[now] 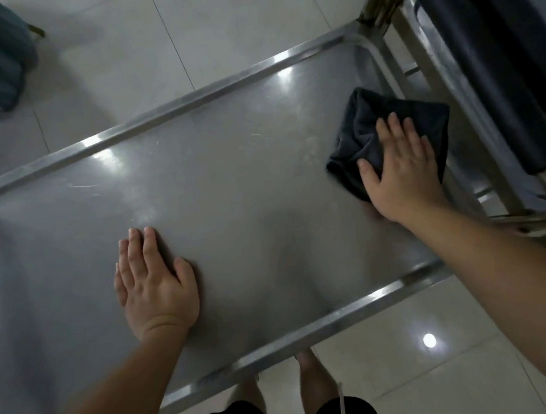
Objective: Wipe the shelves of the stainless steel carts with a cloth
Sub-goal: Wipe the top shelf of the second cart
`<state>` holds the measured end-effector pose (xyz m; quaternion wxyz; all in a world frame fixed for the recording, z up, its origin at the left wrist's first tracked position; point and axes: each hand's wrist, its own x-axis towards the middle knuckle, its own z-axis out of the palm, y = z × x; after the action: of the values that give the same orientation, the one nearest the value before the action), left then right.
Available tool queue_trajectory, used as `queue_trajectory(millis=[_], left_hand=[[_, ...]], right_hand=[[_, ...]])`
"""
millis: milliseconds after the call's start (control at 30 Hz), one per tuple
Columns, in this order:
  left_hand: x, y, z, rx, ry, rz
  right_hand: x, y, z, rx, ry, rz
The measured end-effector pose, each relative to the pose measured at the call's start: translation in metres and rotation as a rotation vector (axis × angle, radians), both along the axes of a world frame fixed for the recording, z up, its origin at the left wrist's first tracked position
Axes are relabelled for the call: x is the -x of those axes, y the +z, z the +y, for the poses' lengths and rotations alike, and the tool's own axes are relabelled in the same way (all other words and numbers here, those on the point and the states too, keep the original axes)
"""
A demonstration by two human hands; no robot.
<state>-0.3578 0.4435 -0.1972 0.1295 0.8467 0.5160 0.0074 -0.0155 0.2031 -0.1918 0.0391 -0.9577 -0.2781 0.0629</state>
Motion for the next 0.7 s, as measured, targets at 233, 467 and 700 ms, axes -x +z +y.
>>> queue_trajectory(millis=[233,467,700], left_hand=[[-0.005,0.008,-0.005,-0.009,-0.024,0.036],[-0.001,0.007,0.001,0.044,-0.037,0.020],[0.005,-0.008,0.000,-0.026,-0.027,-0.021]], right_hand=[[0.073,0.001,-0.098,0.033,-0.067,0.037],[0.098,0.009,-0.129,0.081,-0.035,0.113],[-0.002,-0.003,-0.062,0.080,0.128,-0.006]])
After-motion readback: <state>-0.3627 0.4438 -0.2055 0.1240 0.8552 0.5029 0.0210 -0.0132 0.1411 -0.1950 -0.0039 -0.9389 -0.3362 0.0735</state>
